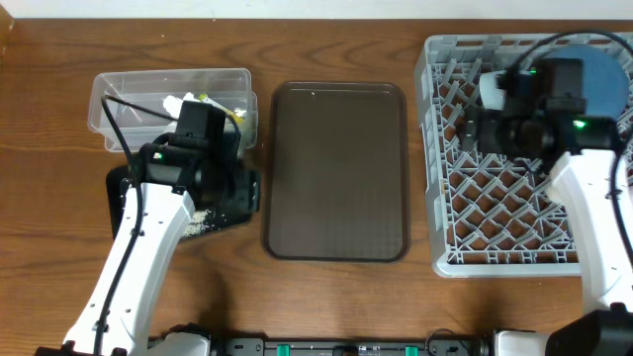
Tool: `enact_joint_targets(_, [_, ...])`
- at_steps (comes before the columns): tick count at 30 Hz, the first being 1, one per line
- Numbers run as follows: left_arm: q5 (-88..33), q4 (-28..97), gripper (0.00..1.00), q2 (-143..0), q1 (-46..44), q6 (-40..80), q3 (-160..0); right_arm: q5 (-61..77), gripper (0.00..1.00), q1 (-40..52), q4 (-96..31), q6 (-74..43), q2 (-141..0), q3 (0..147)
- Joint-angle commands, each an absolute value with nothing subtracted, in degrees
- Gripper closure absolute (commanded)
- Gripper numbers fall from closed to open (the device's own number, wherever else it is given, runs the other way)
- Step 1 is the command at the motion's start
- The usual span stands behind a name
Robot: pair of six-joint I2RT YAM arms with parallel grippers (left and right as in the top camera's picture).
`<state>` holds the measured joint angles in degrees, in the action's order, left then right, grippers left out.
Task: Sort waste into correct bins and load items into the dishwasher rack
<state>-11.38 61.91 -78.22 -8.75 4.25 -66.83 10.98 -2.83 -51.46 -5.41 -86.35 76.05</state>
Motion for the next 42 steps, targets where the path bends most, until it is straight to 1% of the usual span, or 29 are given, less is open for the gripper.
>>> enact_joint_targets(1, [-9.4, 63.8, 0.28, -76.5, -7.7, 3.0, -67.3, 12.0, 0.06, -5.1, -53.1, -5.0, -82.7, 76.3])
enact_joint_targets(4, [-9.4, 63.4, 0.28, -72.6, -7.7, 3.0, -66.9, 11.3, 0.01, -5.1, -54.8, -4.8, -80.1, 75.4])
enact_joint_targets(7, [-9.3, 61.1, 0.28, -67.0, -7.7, 3.0, -65.0, 10.3, 0.01, -4.3, -53.7, -3.9, -76.2, 71.8])
enact_joint_targets(11, [-9.3, 56.4, 0.28, -55.1, -7.7, 3.0, -58.5, 9.0, 0.01, -2.8, -46.8, -2.7, -67.0, 61.0])
enact_joint_targets(16, [-8.4, 55.2, 0.27, -39.3, -7.7, 3.1, -50.3, 8.3, 0.01, -1.8, -39.7, -3.1, -51.7, 46.5])
enact_joint_targets(17, [-8.0, 55.2, 0.02, -37.1, -7.7, 3.0, -49.4, 7.6, 0.01, -1.8, -39.6, -3.9, -48.9, 44.5])
enact_joint_targets(21, [-8.1, 54.0, 0.02, -30.2, -7.7, 3.1, -48.2, 4.1, 0.01, -1.8, -39.8, -5.5, -39.0, 37.7])
enact_joint_targets(26, [-8.1, 53.9, 0.02, -27.9, -7.7, 3.0, -48.2, 4.1, 0.01, -1.8, -40.5, -5.5, -33.5, 33.2])
enact_joint_targets(36, [-8.1, 53.9, 0.02, -28.0, -7.7, 3.0, -48.2, 4.1, 0.01, -1.8, -49.1, -5.5, -33.4, 32.9])
enact_joint_targets(42, [-8.1, 53.9, 0.02, -28.0, -7.7, 3.0, -48.2, 4.1, 0.01, -1.8, -50.6, -5.5, -33.4, 32.9])
